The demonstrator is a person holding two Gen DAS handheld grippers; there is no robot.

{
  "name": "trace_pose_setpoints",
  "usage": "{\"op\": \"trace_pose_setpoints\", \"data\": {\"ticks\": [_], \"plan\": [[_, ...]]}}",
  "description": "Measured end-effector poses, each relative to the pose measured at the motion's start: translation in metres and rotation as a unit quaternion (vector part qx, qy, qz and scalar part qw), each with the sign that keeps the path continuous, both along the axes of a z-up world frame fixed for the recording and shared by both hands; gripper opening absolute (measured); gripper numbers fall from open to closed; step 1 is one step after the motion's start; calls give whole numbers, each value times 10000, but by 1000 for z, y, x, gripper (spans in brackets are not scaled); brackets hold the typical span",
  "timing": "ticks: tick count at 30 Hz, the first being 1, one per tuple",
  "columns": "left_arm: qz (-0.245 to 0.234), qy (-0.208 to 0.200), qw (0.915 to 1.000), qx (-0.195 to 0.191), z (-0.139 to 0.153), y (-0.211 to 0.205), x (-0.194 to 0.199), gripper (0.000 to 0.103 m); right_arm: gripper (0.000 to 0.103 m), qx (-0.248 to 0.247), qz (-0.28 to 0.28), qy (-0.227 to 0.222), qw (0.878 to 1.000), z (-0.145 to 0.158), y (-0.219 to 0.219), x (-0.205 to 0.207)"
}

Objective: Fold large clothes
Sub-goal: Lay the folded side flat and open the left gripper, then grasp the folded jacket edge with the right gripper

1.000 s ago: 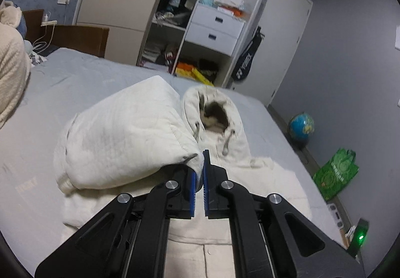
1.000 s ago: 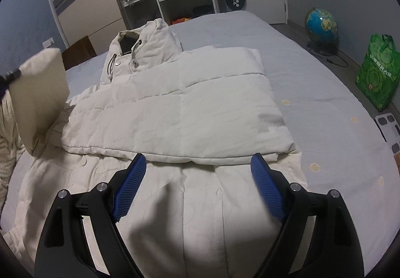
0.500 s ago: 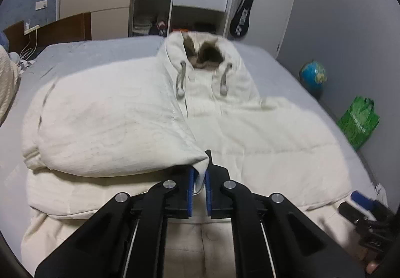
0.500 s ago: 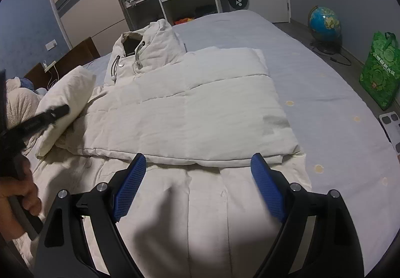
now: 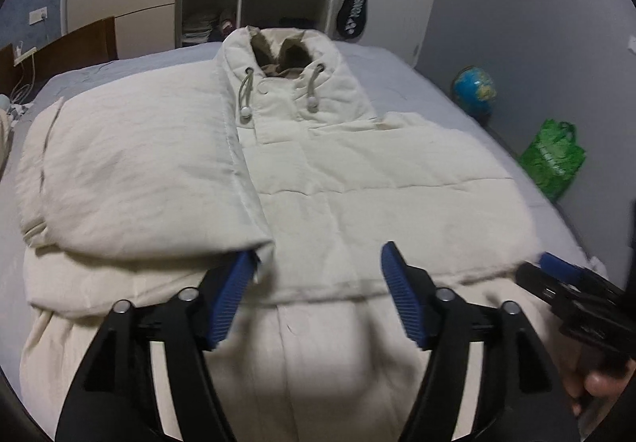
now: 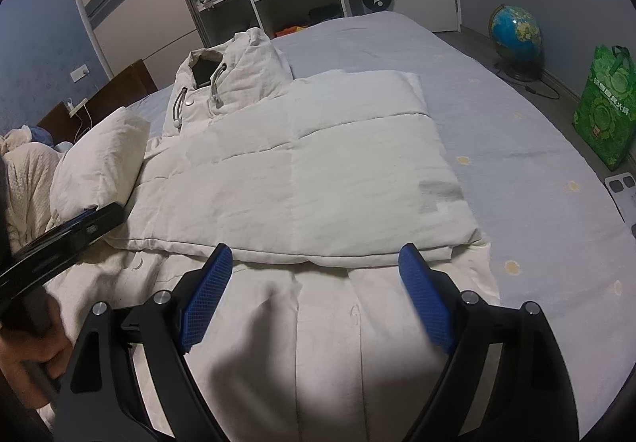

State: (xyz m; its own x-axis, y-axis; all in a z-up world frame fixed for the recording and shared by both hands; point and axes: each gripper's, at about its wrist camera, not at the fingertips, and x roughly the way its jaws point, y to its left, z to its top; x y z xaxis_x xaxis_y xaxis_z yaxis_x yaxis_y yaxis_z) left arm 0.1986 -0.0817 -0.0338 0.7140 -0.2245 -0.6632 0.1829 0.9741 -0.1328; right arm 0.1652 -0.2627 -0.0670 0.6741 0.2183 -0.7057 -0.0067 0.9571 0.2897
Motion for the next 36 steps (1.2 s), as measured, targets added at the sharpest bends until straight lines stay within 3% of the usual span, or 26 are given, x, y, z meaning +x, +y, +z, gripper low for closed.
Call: {"op": "trace_pose_setpoints", "data": {"ticks": [5,8,11,16,19,27,36], "plan": [[-150,-28,9998,98,12,18,-26,68,82,-204,185,-40,9996,2,11,-2],[85,-50,9999,37,24,49,-36,69,82,-535,464,-112,9974,4,27,-7],[467,-13,9989,-103,32,92,-44,81,82,-831,831,-179,9929,6,46,-15],[976,47,9952,-27,33,147,-52,82,82,-1242,1488,-250,9807,12,79,-33],[1234,155,9921,-179,25,174,-57,83,82,-1365,1738,-301,9748,22,99,-38],[1983,336,9781,-531,15,232,-61,83,82,-1507,2228,-539,9616,67,174,-18],[2766,376,9597,-335,28,276,-64,83,82,-1922,2812,-771,9370,102,279,26]]}}
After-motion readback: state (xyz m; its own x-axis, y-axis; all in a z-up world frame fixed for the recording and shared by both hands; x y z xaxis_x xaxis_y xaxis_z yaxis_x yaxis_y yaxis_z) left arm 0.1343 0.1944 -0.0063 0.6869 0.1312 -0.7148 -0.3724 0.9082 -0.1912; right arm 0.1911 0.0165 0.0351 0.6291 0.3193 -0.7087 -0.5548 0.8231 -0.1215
